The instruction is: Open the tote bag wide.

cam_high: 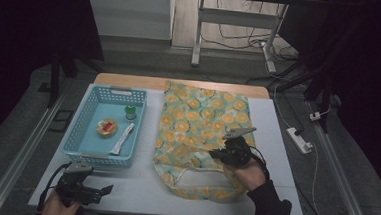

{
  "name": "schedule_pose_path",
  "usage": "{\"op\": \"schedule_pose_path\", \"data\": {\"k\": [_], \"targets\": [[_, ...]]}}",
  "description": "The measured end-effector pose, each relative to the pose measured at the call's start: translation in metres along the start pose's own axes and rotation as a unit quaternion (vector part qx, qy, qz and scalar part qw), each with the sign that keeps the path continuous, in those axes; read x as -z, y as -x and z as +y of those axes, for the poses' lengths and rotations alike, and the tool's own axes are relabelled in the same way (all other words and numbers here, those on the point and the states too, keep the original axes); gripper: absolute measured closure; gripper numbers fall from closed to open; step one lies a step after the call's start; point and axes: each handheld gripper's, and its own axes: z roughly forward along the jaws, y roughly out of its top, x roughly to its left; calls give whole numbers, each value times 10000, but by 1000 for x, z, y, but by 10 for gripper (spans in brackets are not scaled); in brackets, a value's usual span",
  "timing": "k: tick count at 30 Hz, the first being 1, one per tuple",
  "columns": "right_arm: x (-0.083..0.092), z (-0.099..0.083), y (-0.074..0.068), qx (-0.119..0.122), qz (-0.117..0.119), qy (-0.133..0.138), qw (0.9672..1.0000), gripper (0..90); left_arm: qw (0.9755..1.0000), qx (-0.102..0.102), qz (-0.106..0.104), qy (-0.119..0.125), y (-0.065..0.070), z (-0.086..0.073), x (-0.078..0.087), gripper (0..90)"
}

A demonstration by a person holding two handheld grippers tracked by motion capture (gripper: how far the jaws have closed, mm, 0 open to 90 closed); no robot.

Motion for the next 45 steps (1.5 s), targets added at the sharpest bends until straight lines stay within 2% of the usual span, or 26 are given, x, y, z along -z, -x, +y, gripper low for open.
{"op": "schedule_pose_path", "data": {"k": [9,17,34,45], "targets": [[-10,16,24,-110,-140,116,9998,899,10000,16,-1,-4,0,0,0,19],[-21,31,39,-148,-221,197,9995,899,10000,39,-15,2,-1,0,0,19],[-40,50,79,-248,-440,257,9984,898,10000,10,-25,-59,-1,1,-1,21],[-51,67,97,-330,-508,411,9973,899,10000,26,-11,-62,-1,1,-1,23]]}}
